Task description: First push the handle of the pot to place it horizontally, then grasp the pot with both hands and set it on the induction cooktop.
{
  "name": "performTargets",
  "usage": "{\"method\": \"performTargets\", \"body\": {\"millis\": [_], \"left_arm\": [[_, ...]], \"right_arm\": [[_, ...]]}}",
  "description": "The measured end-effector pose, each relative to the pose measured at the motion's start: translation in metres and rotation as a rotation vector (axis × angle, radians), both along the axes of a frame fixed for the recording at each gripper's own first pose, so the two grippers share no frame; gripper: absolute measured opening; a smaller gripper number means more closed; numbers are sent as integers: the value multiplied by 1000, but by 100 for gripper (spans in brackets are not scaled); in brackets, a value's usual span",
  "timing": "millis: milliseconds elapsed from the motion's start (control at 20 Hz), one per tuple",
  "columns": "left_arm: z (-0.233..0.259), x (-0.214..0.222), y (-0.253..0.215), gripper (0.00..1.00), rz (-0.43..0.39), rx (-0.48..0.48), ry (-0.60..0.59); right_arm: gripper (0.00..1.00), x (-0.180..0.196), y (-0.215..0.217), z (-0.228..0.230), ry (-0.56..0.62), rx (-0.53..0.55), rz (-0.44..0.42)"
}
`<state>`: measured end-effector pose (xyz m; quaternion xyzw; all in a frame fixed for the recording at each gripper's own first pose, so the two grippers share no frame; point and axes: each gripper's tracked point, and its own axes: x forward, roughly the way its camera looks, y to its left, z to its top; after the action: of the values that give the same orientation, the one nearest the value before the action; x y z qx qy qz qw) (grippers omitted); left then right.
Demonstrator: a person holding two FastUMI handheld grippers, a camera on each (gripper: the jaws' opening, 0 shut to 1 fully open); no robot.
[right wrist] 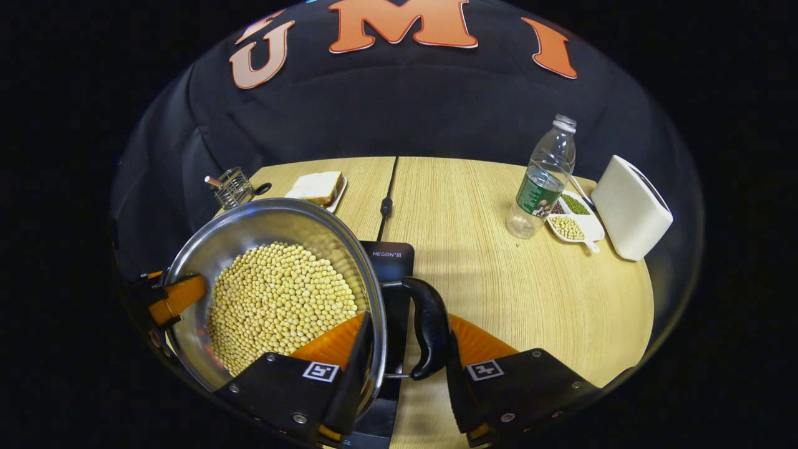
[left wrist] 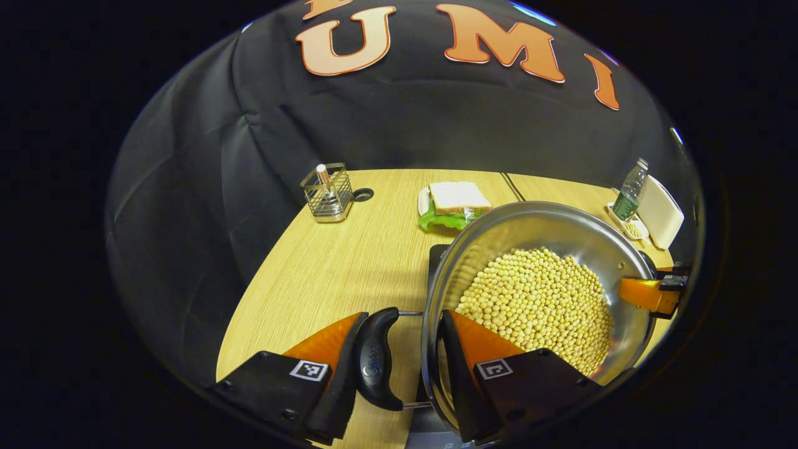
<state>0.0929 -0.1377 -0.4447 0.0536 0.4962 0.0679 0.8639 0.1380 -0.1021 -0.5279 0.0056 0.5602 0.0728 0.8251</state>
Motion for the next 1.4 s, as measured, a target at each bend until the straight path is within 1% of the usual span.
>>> {"method": "performTargets", "body": {"millis": [50,100,150,200,250,300,350,400,450,550,600,650,750,800,900,950,1000,1050,1100,1150,1200,1250,1300,1350,1400], "left_arm": [[0,1,0,72,2,-3,-8],[-5,-4,3,68,1,1,-9],[-9,-6,4,74,1,15,1],[-10,-4,2,76,4,24,2],[-9,1,1,81,-3,38,-16],[-7,-2,3,82,-3,49,-18],[-4,0,3,84,-5,60,-28],[0,-1,4,88,-8,71,-38],[6,0,6,88,-11,88,-54],[19,1,7,82,16,108,-86],[30,4,9,76,30,129,-117],[42,8,9,84,30,141,-155],[71,17,-1,83,17,142,-253],[88,20,-5,75,14,146,-298],[121,24,-19,91,-3,150,-386],[140,24,-29,86,-15,144,-434],[157,24,-38,86,-24,132,-488],[175,23,-49,91,-30,116,-546],[192,22,-58,87,-39,97,-594],[210,20,-68,90,-47,83,-632],[225,16,-75,89,-54,76,-664],[241,11,-83,89,-61,75,-696],[257,10,-95,85,-73,71,-732],[274,5,-107,89,-87,64,-766],[289,-3,-120,89,-109,48,-798]], "right_arm": [[59,-3,-1,0,-4,-2,1],[60,-5,-1,1,-2,2,7],[60,-6,0,2,1,9,12],[61,-1,0,5,-17,12,10],[61,-5,-1,5,0,14,13],[63,-5,2,9,-2,25,13],[66,-7,3,8,3,36,11],[68,-4,5,10,-11,49,4],[72,0,3,14,-38,49,0],[76,13,-8,33,-122,34,-19],[77,21,-13,47,-171,36,-33],[80,28,-19,63,-226,41,-47],[80,39,-30,96,-346,46,-62],[80,45,-36,115,-404,44,-66],[81,50,-53,158,-525,43,-72],[81,50,-62,179,-589,44,-69],[81,51,-73,204,-664,41,-75],[81,52,-83,221,-716,33,-86],[81,47,-93,238,-766,29,-95],[82,42,-102,254,-801,30,-99],[87,36,-114,271,-827,31,-97],[82,30,-123,285,-849,33,-95],[82,26,-132,298,-870,36,-92],[82,22,-140,308,-894,40,-93],[83,19,-148,319,-924,44,-91]]}}
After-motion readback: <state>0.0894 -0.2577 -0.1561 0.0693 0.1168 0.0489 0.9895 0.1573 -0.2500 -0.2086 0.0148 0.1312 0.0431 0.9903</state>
